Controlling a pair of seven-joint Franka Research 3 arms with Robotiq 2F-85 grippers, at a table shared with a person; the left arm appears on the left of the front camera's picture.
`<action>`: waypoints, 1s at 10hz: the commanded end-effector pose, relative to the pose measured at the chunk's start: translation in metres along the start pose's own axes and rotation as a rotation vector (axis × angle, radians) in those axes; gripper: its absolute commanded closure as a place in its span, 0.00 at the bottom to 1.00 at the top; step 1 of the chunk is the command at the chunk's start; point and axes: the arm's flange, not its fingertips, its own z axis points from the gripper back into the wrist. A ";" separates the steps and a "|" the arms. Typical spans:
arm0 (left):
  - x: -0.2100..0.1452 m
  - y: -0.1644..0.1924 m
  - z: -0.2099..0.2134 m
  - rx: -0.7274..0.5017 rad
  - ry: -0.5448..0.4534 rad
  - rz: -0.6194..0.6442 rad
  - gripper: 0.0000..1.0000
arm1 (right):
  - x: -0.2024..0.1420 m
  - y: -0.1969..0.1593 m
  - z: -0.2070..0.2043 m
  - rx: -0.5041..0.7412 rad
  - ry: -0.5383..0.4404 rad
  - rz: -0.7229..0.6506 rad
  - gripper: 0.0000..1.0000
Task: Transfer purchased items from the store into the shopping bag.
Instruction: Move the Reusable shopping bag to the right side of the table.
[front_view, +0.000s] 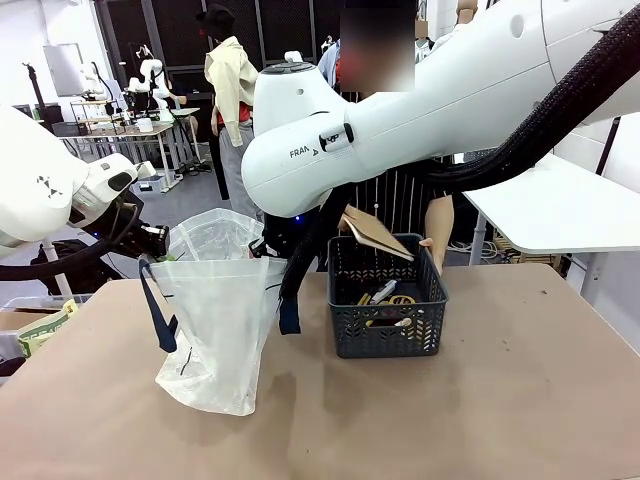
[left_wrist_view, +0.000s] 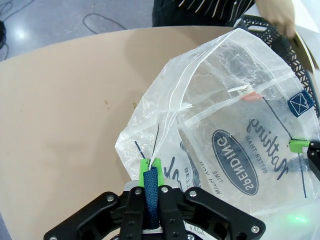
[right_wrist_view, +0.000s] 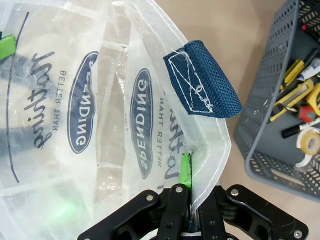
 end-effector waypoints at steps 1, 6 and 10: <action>0.001 0.003 0.001 0.003 -0.006 -0.005 1.00 | -0.002 0.000 -0.001 -0.002 -0.002 -0.017 1.00; 0.001 0.003 0.001 0.003 -0.006 -0.005 1.00 | -0.002 0.000 -0.001 -0.002 -0.002 -0.017 1.00; 0.001 0.003 0.001 0.003 -0.006 -0.005 1.00 | -0.002 0.000 -0.001 -0.002 -0.002 -0.017 1.00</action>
